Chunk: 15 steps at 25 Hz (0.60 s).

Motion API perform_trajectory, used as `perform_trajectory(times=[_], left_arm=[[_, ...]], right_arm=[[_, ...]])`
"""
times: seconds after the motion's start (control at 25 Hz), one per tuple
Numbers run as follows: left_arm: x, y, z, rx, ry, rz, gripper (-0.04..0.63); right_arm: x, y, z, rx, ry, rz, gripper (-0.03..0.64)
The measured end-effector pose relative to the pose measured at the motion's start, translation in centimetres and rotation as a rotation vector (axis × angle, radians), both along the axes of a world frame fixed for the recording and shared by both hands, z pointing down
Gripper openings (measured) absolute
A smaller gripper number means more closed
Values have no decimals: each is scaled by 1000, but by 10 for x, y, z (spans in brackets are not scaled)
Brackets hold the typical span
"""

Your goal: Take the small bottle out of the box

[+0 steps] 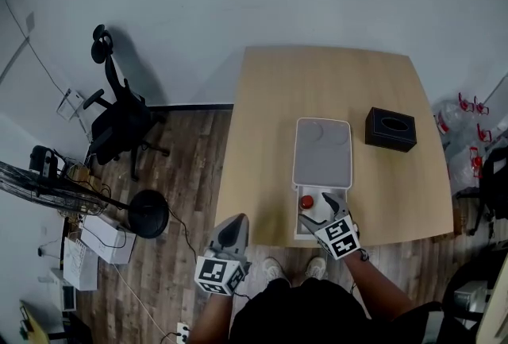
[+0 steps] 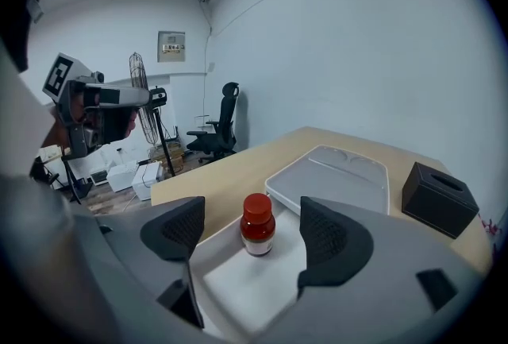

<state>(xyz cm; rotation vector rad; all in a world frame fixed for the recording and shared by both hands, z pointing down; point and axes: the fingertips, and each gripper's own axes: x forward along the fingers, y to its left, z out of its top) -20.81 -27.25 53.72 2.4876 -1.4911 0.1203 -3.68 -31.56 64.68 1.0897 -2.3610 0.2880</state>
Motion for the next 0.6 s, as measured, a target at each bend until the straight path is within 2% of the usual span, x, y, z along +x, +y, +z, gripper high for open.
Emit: perform_trajectory(times=[0.2, 0.6], left_arm=[[-4, -1, 1, 0, -9, -29, 12], [-22, 3, 14, -32, 2, -74, 12]], right_arm=[[-1, -5, 8, -28, 6, 1, 307], [-16, -14, 26, -46, 47, -1, 226]])
